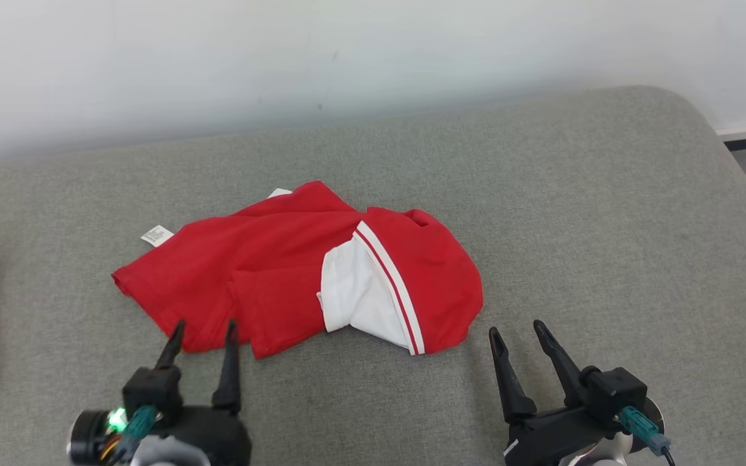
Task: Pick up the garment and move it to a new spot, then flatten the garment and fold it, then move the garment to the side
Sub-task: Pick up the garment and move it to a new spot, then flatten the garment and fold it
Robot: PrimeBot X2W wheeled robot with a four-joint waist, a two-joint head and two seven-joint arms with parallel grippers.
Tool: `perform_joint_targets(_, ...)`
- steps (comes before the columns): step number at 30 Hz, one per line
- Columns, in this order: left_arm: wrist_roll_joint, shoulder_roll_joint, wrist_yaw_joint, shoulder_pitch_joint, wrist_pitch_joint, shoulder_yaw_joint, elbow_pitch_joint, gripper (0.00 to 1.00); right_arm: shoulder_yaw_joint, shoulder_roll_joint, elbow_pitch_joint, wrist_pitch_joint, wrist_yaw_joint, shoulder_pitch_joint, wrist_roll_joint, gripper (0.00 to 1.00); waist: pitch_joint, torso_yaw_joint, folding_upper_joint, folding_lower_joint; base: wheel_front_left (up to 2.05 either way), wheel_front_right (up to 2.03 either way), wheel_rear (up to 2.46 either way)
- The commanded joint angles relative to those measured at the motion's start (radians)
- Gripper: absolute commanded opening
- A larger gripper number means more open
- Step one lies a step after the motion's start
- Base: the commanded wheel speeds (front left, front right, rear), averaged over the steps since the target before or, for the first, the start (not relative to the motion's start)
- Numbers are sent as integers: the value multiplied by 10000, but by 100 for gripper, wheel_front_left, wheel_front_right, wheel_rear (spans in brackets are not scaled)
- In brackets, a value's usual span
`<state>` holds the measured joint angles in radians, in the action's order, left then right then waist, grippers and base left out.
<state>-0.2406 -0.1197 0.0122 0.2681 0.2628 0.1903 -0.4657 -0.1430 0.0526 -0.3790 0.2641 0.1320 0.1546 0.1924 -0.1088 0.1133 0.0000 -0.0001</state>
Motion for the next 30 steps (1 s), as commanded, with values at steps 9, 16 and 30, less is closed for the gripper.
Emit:
perform_joint_targets(9,529,265,-129,-2049,31,-1945,1227,100,218,-31,6,5,-25,-383,-180,100,456,-136,0,1,0,0,0)
perform_joint_targets(16,907,494,-407,-2780,31,-2705,1679,100,303,-31,-70,5,-25,-564,-250,100,648,-233,0,1,0,0,0)
perform_joint_targets(30,1186,698,-717,-2824,32,-2900,1844,100,-138,-36,-98,5,-25,-259,-332,100,413,-284,0,1,0,0,0)
